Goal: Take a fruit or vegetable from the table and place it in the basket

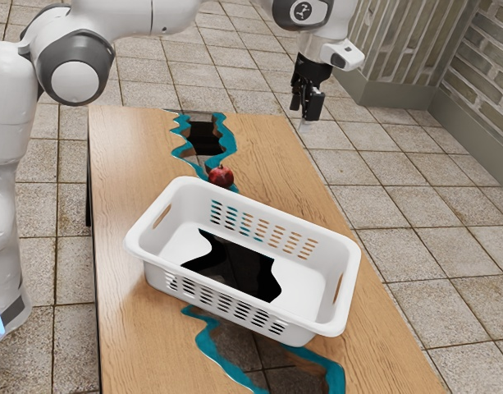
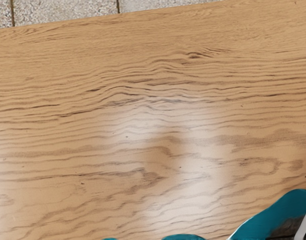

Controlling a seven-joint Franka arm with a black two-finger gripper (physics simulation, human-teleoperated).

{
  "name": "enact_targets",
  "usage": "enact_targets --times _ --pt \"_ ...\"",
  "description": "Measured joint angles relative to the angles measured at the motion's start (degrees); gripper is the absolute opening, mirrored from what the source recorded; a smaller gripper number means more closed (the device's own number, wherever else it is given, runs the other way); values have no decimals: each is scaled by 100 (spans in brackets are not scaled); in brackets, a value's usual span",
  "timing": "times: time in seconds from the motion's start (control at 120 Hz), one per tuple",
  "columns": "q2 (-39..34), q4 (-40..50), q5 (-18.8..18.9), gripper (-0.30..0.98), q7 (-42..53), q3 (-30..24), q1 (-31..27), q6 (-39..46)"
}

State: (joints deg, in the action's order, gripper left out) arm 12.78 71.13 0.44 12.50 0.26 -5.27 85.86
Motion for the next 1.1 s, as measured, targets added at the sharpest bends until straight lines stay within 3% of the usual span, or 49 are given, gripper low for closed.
enact_targets --times 0.233,0.508,0.708,0.883,1.1 --pt "-2 -70 -136 69 4 12 0 45" --pt "249 81 -589 69 5 859 -20 551" --pt "126 379 -721 69 31 1344 -21 672" --pt "-68 1113 -754 69 74 1270 -23 993" --pt "-266 1845 -819 69 127 685 -322 1351"
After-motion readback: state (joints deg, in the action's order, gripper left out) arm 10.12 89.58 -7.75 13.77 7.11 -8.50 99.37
